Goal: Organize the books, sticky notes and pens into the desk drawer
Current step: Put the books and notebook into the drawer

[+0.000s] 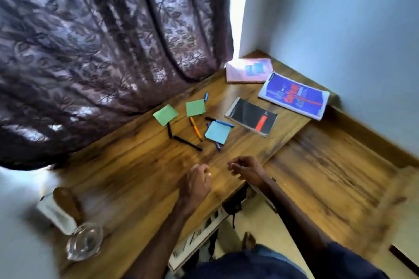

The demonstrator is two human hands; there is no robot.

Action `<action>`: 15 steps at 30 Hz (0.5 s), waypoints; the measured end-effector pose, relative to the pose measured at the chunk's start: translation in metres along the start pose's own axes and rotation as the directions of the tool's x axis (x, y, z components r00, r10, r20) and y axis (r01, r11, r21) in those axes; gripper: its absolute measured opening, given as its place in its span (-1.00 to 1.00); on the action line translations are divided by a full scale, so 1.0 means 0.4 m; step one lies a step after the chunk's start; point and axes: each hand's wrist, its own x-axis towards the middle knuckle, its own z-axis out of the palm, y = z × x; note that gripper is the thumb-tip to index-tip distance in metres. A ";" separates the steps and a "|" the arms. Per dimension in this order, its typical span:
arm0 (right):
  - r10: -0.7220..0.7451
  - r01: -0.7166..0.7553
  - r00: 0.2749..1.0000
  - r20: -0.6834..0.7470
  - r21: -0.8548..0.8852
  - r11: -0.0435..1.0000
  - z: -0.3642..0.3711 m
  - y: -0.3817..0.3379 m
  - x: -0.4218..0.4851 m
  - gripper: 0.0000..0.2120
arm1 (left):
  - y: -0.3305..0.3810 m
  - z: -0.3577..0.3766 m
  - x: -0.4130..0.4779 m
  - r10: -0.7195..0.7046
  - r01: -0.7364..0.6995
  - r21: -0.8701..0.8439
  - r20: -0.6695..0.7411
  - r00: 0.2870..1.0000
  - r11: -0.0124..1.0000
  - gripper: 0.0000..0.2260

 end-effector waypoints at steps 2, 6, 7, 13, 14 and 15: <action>-0.011 0.012 0.999 -0.052 0.016 1.000 -0.080 0.003 0.022 -0.87 | 0.048 0.025 0.052 0.012 -0.012 0.008 0.010 1.000 1.000 -0.82; -0.032 0.023 0.992 -0.122 -0.069 0.997 -0.250 0.006 0.068 -0.86 | 0.140 0.075 0.152 0.023 -0.024 0.011 0.058 0.998 1.000 -0.80; -0.034 0.022 0.990 -0.139 -0.090 0.996 -0.294 0.009 0.086 -0.85 | 0.160 0.097 0.182 0.025 -0.026 0.011 0.060 0.998 1.000 -0.80; 0.039 -0.096 0.976 -0.214 -0.261 0.960 -0.478 0.040 0.186 -0.70 | 0.262 0.216 0.341 0.013 -0.016 0.017 0.163 0.987 1.000 -0.76; 0.048 -0.110 0.974 -0.221 -0.278 0.954 -0.503 0.048 0.205 -0.69 | 0.293 0.214 0.363 0.016 -0.022 0.032 0.179 0.984 0.999 -0.76; 0.050 -0.119 0.971 -0.232 -0.295 0.948 -0.526 0.058 0.222 -0.70 | 0.318 0.218 0.388 0.024 -0.031 0.035 0.192 0.981 0.999 -0.75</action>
